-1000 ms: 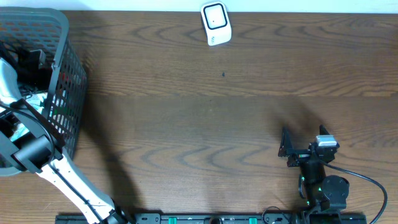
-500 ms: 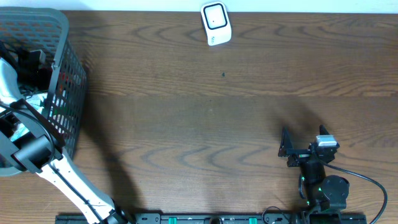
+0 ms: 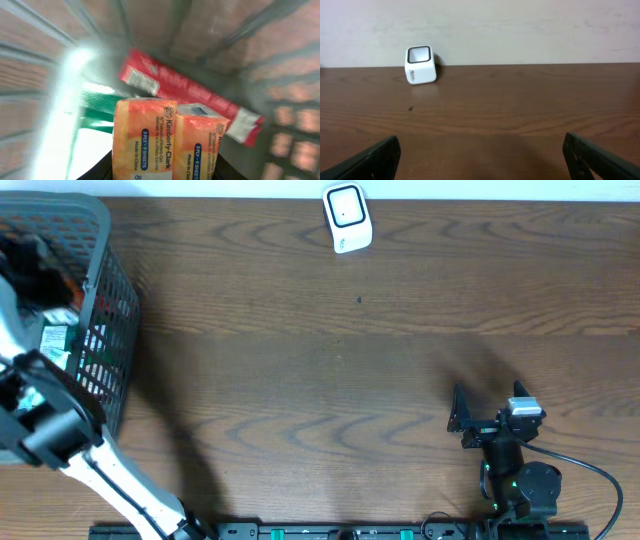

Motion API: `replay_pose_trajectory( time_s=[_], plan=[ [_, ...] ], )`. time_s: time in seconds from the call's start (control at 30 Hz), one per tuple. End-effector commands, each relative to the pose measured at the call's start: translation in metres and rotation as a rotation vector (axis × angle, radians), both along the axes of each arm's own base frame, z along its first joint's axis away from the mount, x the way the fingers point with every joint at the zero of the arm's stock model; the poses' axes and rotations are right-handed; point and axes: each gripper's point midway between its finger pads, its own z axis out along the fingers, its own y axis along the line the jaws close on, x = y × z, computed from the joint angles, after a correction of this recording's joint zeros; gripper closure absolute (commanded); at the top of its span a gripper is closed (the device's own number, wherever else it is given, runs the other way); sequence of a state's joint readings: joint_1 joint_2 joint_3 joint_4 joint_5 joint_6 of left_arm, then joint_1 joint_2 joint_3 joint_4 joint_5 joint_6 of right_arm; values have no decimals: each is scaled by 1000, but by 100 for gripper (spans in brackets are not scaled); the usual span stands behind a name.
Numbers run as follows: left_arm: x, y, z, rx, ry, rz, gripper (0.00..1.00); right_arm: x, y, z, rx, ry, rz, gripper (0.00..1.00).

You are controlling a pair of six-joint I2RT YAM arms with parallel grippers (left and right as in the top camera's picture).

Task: Scan the item barcode
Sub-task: 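Lift the orange packs out and carry them to the table center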

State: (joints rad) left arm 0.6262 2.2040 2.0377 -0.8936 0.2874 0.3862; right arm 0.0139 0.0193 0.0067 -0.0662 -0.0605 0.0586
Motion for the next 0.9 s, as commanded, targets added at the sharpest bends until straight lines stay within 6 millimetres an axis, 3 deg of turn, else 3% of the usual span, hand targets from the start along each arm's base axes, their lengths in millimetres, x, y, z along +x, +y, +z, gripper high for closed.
replay_pose_trajectory(
  time_s=[0.0, 0.17, 0.23, 0.33, 0.37, 0.43, 0.47, 0.57, 0.73, 0.87],
  plan=[
    [-4, 3, 138, 138, -257, 123, 60, 0, 0, -1, -11, 1, 4, 1],
    [-37, -18, 244, 165, -478, 246, 60, 0, 0, -1, -11, 1, 4, 1],
    [-54, -33, 274, 136, -544, 296, 60, 0, 0, -1, -11, 1, 4, 1],
    [-81, -71, 305, 67, -597, 299, 60, 0, 0, -1, -11, 1, 4, 1],
    [-93, -97, 313, 26, -598, 262, 61, 0, 0, -1, -11, 1, 4, 1],
    [-104, -127, 315, -29, -583, 215, 64, 0, 0, -1, -10, 1, 4, 1],
    [-115, -163, 311, -85, -542, 144, 64, 0, 0, -1, -11, 1, 4, 1],
    [-126, -210, 292, -148, -439, 44, 63, 0, 0, -1, -11, 1, 4, 1],
    [-130, -292, 242, -224, -225, -197, 62, 0, 0, -1, -11, 1, 4, 1],
    [-124, -353, 180, -251, -66, -339, 62, 0, 0, -1, -11, 1, 4, 1]
  ],
)
